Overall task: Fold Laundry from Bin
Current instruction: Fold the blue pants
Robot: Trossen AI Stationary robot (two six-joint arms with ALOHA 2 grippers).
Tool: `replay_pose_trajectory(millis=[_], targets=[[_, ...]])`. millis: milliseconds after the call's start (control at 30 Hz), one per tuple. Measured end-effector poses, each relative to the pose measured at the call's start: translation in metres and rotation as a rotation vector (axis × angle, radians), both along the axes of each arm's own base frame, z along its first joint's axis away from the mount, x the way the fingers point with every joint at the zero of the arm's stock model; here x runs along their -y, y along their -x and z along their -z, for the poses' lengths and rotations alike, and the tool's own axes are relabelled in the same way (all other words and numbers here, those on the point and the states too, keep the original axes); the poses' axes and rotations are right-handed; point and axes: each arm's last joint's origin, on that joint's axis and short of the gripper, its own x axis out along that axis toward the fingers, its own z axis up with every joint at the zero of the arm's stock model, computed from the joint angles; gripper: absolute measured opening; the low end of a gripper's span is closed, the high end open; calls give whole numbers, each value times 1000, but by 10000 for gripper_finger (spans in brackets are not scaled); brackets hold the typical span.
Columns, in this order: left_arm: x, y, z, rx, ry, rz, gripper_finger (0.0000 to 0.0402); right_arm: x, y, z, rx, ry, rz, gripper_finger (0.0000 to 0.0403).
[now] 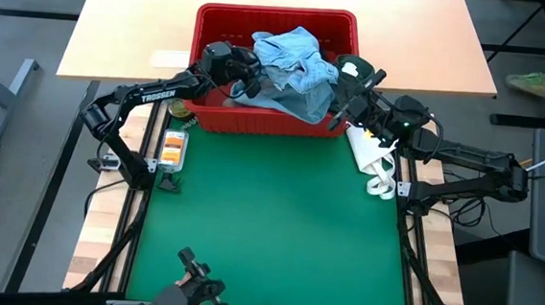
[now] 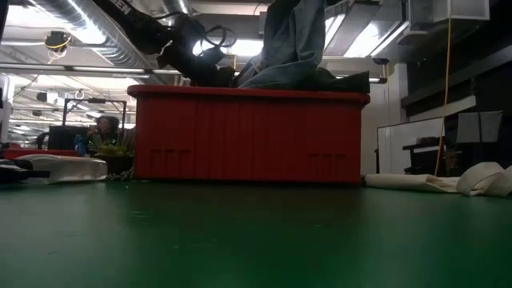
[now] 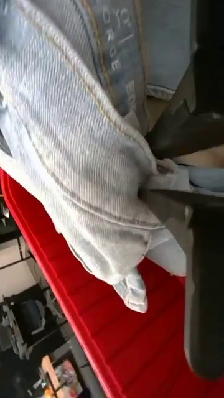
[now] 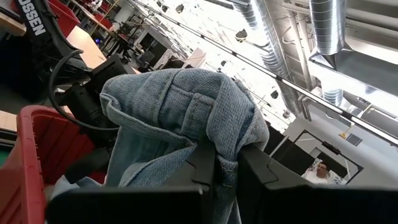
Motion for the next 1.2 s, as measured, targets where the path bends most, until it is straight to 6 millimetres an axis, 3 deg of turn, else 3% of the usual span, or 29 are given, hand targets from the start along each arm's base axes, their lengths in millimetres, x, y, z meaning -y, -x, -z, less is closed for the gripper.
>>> replay_pose_trajectory(millis=[133,300,500,733,1200], targets=[[1,-1,-7,47,-34,20,9,-2,-1,-1,38,-24,-92,32],[15,5,-38,144,-130,48,3,-7,-3,-4,89,-59,-282,32],[44,30,-86,240,-223,87,2,-10,-13,0,123,-120,-453,32],[75,57,-118,283,-262,133,1,-27,-40,2,173,-115,-617,32],[135,112,-171,445,-440,255,0,-80,-100,-35,220,-93,-840,32]])
